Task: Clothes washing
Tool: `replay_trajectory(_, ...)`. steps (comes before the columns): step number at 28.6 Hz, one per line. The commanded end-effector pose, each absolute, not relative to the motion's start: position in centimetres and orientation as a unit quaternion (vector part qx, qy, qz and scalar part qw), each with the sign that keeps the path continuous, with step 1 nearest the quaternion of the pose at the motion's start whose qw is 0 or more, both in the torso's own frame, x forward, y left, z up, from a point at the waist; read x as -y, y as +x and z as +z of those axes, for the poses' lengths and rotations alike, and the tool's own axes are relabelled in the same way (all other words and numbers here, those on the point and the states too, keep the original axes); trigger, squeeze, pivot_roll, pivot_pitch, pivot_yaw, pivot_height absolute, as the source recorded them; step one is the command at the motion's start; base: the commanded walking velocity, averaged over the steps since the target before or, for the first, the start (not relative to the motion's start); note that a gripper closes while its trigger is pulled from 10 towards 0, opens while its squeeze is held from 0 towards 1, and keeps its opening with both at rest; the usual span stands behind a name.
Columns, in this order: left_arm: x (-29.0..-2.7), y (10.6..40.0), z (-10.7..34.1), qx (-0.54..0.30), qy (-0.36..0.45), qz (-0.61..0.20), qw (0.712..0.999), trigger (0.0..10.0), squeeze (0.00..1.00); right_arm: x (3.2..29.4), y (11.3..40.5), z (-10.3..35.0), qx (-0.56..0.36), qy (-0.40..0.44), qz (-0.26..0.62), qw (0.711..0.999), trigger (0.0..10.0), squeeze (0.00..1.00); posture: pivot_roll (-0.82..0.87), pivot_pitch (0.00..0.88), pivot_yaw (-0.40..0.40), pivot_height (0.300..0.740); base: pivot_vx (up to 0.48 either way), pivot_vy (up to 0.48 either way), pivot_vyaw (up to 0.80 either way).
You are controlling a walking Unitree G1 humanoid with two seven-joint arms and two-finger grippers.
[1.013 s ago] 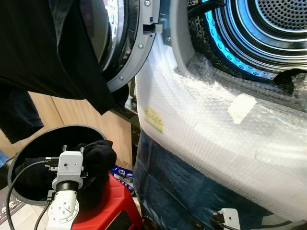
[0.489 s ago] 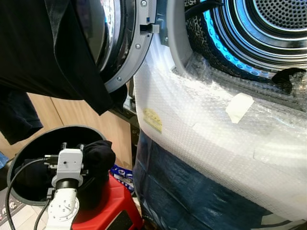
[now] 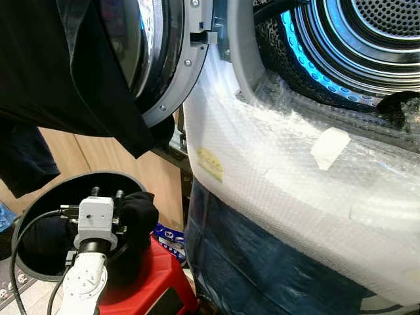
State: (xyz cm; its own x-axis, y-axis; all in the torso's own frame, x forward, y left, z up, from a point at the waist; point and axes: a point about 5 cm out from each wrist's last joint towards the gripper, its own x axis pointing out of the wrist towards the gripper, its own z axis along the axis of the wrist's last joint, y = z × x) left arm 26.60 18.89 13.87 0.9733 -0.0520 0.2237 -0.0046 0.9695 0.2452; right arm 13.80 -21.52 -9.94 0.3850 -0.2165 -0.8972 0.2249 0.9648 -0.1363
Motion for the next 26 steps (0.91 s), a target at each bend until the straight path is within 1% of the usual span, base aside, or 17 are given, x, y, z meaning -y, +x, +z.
replay_trajectory(1,-18.1,26.5,15.2,0.14,0.115,-0.046,0.982,10.0,0.0,21.7,13.3,-10.1,-0.542,0.004,-0.14,0.828,10.0,0.0,0.11,0.124,-0.021,0.74,0.0,0.0,0.0)
replay_trajectory(2,-17.6,26.8,16.0,0.137,0.108,-0.071,0.982,10.0,0.19,21.8,13.3,-10.1,-0.544,-0.004,-0.137,0.828,10.0,0.0,0.12,0.127,-0.022,0.74,0.0,0.0,0.0)
replay_trajectory(3,-17.6,26.8,16.0,0.137,0.108,-0.071,0.982,10.0,0.19,21.8,13.3,-10.1,-0.544,-0.004,-0.137,0.828,10.0,0.0,0.12,0.127,-0.022,0.74,0.0,0.0,0.0)
replay_trajectory(4,-17.4,26.9,15.6,0.118,0.093,-0.088,0.985,10.0,1.0,21.8,13.2,-10.1,-0.548,-0.012,-0.134,0.825,10.0,0.0,0.12,0.126,-0.021,0.74,0.0,0.0,0.0)
replay_trajectory(5,-17.3,27.0,14.8,0.091,0.084,-0.092,0.988,10.0,1.0,21.8,13.2,-10.1,-0.55,-0.015,-0.134,0.824,10.0,0.0,0.12,0.125,-0.019,0.74,0.0,0.0,0.0)
replay_trajectory(11,-17.3,26.1,13.2,0.049,0.082,-0.11,0.989,10.0,1.0,21.4,13.2,-10.2,-0.549,-0.009,-0.13,0.826,10.0,0.0,0.11,0.122,-0.014,0.74,0.0,0.0,0.0)
replay_trajectory(15,-18.1,26.1,12.6,0.018,0.104,-0.09,0.99,10.0,1.0,21.3,13.2,-10.2,-0.549,0.001,-0.132,0.825,10.0,0.0,0.12,0.128,-0.013,0.74,0.0,0.0,0.0)
replay_trajectory(26,-19.0,25.4,13.2,0.012,0.106,-0.067,0.992,10.0,1.0,21.8,13.7,-9.9,-0.541,0.008,-0.144,0.829,10.0,0.0,0.12,0.134,0.005,0.74,0.0,0.0,0.0)
